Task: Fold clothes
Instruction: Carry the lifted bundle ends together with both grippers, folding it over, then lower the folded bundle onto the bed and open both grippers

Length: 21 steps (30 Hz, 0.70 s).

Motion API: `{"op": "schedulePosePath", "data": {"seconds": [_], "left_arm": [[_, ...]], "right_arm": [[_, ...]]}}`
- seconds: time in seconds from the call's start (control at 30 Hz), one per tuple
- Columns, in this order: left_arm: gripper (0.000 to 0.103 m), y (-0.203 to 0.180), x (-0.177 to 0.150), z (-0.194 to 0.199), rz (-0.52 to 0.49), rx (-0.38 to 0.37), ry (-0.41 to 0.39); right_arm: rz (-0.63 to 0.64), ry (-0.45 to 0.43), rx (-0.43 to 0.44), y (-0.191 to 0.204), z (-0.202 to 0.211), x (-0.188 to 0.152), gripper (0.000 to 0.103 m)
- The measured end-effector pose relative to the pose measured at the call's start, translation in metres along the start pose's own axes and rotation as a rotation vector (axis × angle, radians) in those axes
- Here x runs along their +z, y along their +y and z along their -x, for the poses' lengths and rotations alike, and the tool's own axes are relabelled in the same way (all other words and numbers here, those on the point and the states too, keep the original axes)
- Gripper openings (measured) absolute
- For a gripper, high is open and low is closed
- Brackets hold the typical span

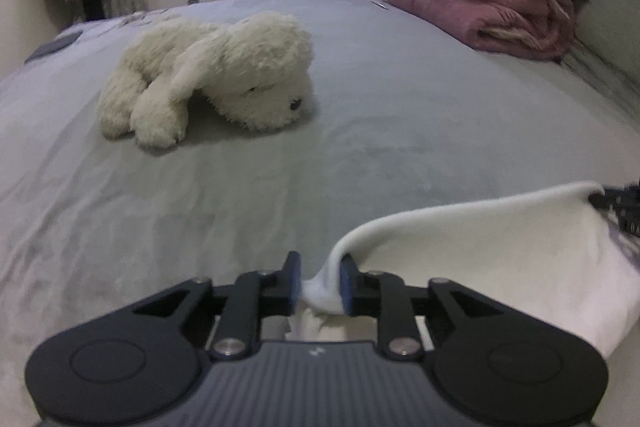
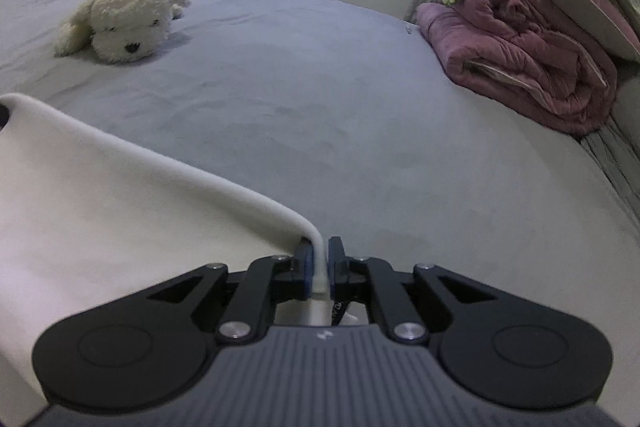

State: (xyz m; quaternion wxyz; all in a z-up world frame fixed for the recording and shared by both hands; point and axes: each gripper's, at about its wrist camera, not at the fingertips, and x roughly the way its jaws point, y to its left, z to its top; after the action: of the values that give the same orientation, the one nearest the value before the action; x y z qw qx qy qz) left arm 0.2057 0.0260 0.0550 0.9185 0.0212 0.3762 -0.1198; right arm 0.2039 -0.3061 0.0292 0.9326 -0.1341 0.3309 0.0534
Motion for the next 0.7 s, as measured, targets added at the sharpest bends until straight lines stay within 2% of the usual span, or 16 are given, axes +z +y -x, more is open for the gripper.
{"op": "schedulePosePath", "data": {"seconds": [0.1,0.2,0.23,0.27,0.37,0.5,0.57,0.63,0.7], "left_arm": [[0.041,0.007,0.000,-0.001,0.035,0.001,0.000],[0.048,0.012,-0.001,-0.001,0.069,-0.002,-0.001],[0.050,0.014,-0.001,-0.001,0.082,-0.003,-0.001],[0.052,0.017,0.000,-0.001,0.097,-0.006,-0.001],[0.054,0.023,0.003,0.004,0.146,-0.020,-0.023],[0.055,0.036,0.008,0.011,0.239,-0.006,-0.061],[0.055,0.044,0.010,0.015,0.271,0.021,-0.058],[0.053,0.043,0.009,0.025,0.239,0.064,-0.064],[0.053,0.033,0.005,0.039,0.171,0.062,-0.101]], "right_arm": [[-0.042,-0.003,0.008,-0.003,-0.002,0.001,0.010],[-0.138,-0.001,0.028,-0.015,-0.003,0.003,0.021],[-0.184,-0.001,0.027,-0.021,-0.002,0.003,0.031],[-0.234,0.003,0.034,-0.029,-0.002,0.002,0.034],[-0.302,0.024,0.031,-0.043,-0.002,0.000,0.034],[-0.235,0.012,-0.006,-0.035,0.006,0.001,0.034],[-0.227,-0.010,-0.070,-0.036,0.012,0.002,0.034],[-0.265,-0.048,-0.116,-0.046,0.021,0.004,0.034],[-0.324,-0.094,-0.113,-0.057,0.036,0.004,0.034]]}}
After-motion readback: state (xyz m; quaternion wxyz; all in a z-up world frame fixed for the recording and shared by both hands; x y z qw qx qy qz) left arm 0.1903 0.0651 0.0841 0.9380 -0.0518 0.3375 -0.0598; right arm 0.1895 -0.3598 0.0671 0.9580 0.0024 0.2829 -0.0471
